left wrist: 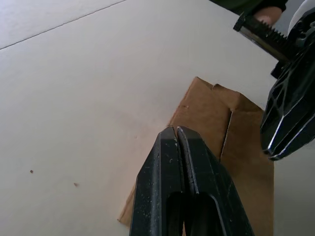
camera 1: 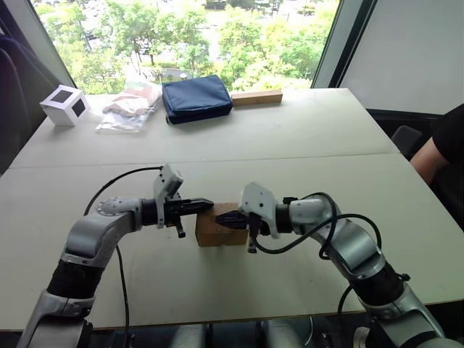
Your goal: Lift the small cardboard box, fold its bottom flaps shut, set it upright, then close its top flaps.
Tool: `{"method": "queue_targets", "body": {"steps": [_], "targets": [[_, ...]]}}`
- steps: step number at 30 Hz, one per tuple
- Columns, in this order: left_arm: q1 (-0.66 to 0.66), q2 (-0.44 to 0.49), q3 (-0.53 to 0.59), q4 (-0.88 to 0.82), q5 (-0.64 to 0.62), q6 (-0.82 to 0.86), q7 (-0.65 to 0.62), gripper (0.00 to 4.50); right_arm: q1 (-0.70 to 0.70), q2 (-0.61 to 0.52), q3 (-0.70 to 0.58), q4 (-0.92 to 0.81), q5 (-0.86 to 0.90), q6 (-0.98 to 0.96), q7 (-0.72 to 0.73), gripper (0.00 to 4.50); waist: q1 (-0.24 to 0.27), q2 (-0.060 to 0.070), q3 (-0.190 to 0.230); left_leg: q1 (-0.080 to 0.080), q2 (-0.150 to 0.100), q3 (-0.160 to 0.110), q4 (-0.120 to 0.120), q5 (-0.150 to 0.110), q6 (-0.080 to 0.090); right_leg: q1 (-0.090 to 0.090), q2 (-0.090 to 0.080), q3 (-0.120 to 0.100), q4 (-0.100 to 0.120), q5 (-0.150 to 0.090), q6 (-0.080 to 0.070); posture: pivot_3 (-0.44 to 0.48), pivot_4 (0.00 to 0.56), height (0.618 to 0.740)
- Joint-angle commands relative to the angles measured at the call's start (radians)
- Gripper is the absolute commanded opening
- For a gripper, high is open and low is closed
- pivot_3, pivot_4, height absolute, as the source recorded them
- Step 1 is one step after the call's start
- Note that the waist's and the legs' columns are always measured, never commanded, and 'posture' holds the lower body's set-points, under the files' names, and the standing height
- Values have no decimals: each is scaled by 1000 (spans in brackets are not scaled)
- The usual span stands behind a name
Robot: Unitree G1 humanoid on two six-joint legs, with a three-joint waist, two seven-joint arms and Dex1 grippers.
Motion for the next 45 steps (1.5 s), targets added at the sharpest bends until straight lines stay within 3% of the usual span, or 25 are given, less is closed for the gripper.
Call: {"method": "queue_targets", "body": {"steps": [1, 10, 26, 37, 41, 45], "targets": [[7, 3, 2, -10, 6, -11, -5, 47, 2, -6, -76, -43, 65, 26, -8, 0, -1, 0, 0, 0, 0, 0, 0, 0, 0, 0, 0, 0, 0, 0, 0, 0, 150, 737], [-3, 9, 118, -136, -126, 105, 46, 47, 5, -28, -119, -1, 71, 8, -52, 0, -1, 0, 0, 0, 0, 0, 0, 0, 0, -1, 0, 0, 0, 0, 0, 0, 150, 737], [63, 22, -15, -156, 0, 30, 64, 47, -15, 4, 4, 102, -25, -59, -90, 0, -1, 0, 0, 0, 0, 0, 0, 0, 0, 0, 0, 0, 0, 0, 0, 0, 150, 737], [93, -1, -6, -143, 0, 9, 60, 47, -10, 4, 7, 122, -43, -60, -88, 0, -1, 0, 0, 0, 0, 0, 0, 0, 0, 0, 0, 0, 0, 0, 0, 0, 150, 737], [110, -18, 43, -170, -27, 1, 95, 47, -3, 11, -32, 117, -15, -82, -83, 0, -1, 0, 0, 0, 0, 0, 0, 0, 0, 0, 0, 0, 0, 0, 0, 0, 150, 737], [133, -85, 203, -253, -101, 1, 236, 47, 4, 59, -185, 83, 117, -95, -89, 0, -1, 0, 0, 0, 1, 0, 0, 0, 0, 0, 0, 0, 0, 0, 0, 0, 150, 737]]}}
